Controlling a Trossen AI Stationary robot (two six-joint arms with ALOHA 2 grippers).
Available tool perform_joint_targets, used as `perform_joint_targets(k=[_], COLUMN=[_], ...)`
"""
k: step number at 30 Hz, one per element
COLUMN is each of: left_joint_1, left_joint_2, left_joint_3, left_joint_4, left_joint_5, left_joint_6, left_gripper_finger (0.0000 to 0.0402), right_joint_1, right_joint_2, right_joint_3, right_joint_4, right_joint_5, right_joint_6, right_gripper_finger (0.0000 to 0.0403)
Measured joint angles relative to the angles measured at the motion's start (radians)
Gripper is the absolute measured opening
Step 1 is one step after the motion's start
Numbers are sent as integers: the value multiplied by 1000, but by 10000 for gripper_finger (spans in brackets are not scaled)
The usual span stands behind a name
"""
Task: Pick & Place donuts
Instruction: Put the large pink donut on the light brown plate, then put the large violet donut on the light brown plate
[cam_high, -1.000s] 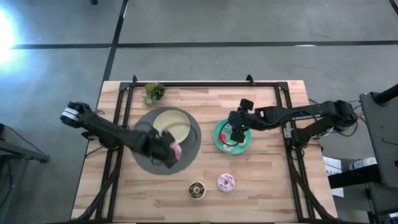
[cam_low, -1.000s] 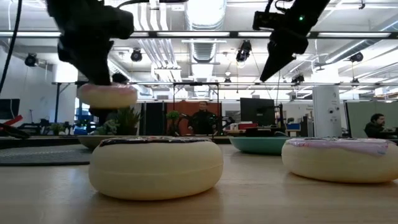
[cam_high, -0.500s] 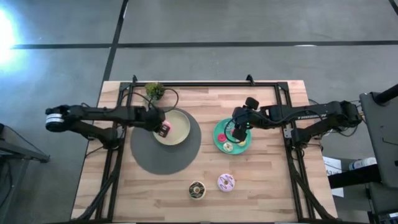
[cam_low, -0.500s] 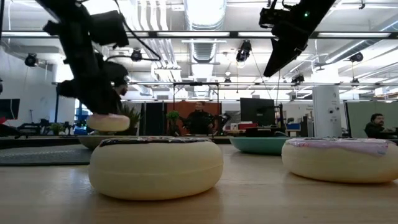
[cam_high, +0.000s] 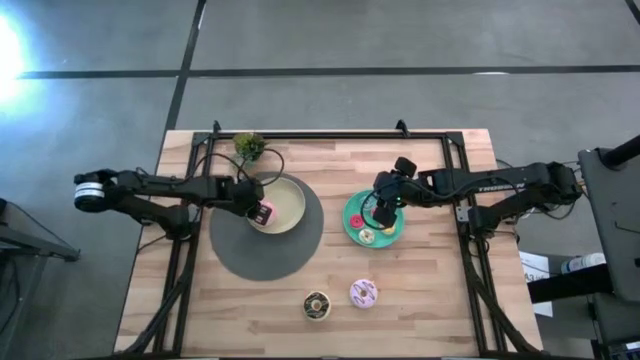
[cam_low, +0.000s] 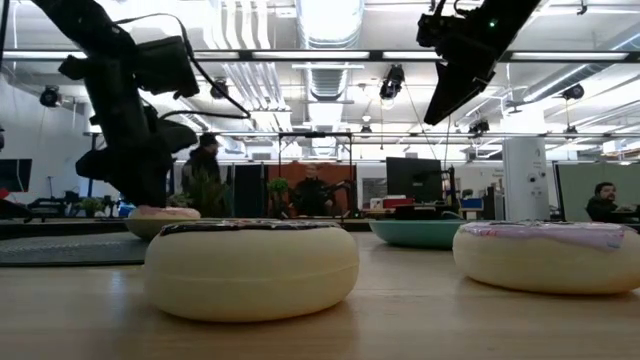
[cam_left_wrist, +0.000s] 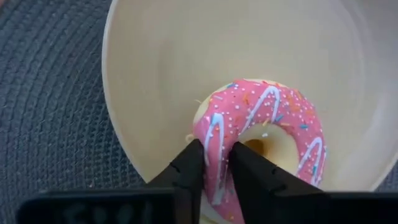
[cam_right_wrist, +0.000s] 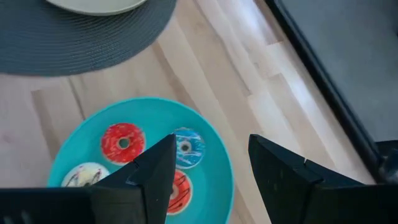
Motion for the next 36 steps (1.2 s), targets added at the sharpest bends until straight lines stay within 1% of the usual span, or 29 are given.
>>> perform_joint_targets(k=[5, 8, 10, 12, 14, 17, 19, 21, 24, 28, 32, 36], left_joint_1=[-3, -3, -3, -9, -26, -76, -122, -181, -289, -425, -519, -582], left_joint_2=[-1, -1, -2, -2, -9, -32, -47, -58, -68, -67, -56, -56], left_joint_3=[64, 121, 166, 216, 265, 332, 369, 392, 399, 383, 358, 331], left_joint_4=[-58, -125, -197, -275, -338, -348, -345, -337, -320, -292, -287, -287], left_joint_5=[0, 0, -2, -17, -49, -66, -83, -122, -207, -308, -346, -352], left_joint_6=[7, 37, 63, 90, 110, 138, 119, 92, 58, -10, -64, -104], left_gripper_finger=[97, 112, 118, 121, 121, 122, 122, 122, 122, 122, 122, 122], right_joint_1=[1, 0, 1, 6, 16, 42, 81, 146, 251, 369, 472, 542], right_joint_2=[0, 0, 0, 0, 0, 0, 0, 1, 5, 38, 132, 268], right_joint_3=[-1, -3, -3, -4, -11, -41, -64, -79, -95, -110, -100, -35], right_joint_4=[0, -2, 0, 1, 2, 2, -2, -1, 31, 82, 134, 179], right_joint_5=[-41, -46, -83, -157, -263, -427, -483, -492, -476, -418, -429, -429], right_joint_6=[-3, -21, -49, -91, -141, -162, -155, -149, -148, -200, -304, -299], right_gripper_finger=[194, 194, 194, 194, 194, 194, 194, 194, 194, 194, 194, 194])
